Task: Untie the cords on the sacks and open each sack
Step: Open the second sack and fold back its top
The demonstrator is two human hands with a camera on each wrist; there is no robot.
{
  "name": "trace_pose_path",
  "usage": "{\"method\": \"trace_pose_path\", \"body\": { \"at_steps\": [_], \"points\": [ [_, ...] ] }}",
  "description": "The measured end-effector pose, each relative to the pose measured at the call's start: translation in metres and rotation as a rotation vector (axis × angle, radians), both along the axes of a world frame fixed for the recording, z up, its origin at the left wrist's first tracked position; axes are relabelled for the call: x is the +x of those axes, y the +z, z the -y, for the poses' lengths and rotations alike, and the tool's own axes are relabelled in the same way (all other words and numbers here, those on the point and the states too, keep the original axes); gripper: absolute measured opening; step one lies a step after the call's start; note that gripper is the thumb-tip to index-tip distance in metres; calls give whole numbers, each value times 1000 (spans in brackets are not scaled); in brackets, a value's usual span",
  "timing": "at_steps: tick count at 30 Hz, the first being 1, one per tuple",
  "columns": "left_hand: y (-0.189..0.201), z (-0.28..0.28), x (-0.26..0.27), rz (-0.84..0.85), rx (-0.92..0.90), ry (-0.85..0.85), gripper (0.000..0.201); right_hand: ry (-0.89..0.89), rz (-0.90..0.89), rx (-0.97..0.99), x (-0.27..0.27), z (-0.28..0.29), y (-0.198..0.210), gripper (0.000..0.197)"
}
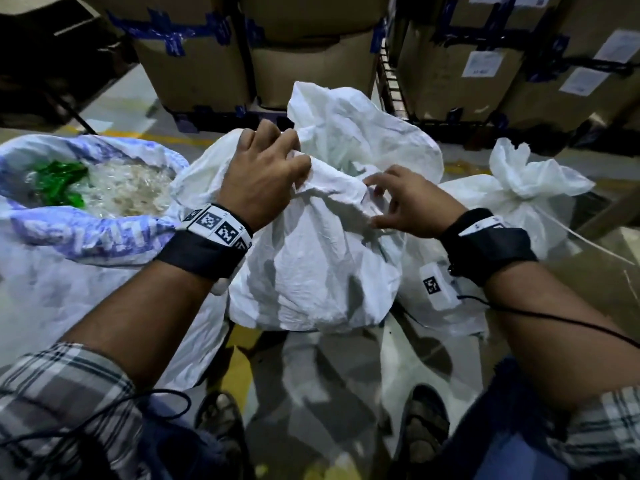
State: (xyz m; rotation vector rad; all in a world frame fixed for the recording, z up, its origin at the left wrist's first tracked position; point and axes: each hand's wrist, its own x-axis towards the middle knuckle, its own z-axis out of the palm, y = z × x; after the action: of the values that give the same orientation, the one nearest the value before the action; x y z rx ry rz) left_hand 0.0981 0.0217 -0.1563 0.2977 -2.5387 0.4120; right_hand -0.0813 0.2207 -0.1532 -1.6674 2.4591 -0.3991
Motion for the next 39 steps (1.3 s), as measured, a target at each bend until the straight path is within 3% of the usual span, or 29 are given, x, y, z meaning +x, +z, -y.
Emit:
{"method": "trace_pose_path", "body": {
  "at_steps": [4,6,9,12,16,18,20,23,26,31,34,36,39],
  "points": [
    [3,-8,0,74,109,0,14,45,-352,-124,6,4,-2,20],
    [3,-10,3,100,209,-20,21,58,-427,-221,3,3,2,9],
    [6,-5,4,110,349,-42,25,45,-387,-297,-2,-1,4,8],
    [10,-2,1,62,319,-109,17,95,-395,-281,1,1,1,12],
    [11,-4,1,123,515,-125,58,32,-253,-77,8,8,-2,44],
    [10,-5,2,208,445,-72,50,-23,-297,-19,9,8,-3,49],
    [14,-7,5,178,327,-60,33,-23,-427,-117,10,5,1,33],
    [27,-1,11,-113,197,-112,26,26,-600,-510,6,4,16,6],
    [29,3,11,-264,82,-147,27,119,-736,-661,4,11,24,9],
    [1,-2,5,-137,160,-38,22,204,-607,-364,8,12,7,11],
    [-6,5,3,-147,274,-49,23,189,-481,-149,7,9,-5,40],
    [-7,9,0,-124,359,-114,33,209,-406,-121,5,8,-9,44],
    [-6,6,0,14,441,-192,56,198,-350,-234,-2,7,-6,29]
  ]
}}
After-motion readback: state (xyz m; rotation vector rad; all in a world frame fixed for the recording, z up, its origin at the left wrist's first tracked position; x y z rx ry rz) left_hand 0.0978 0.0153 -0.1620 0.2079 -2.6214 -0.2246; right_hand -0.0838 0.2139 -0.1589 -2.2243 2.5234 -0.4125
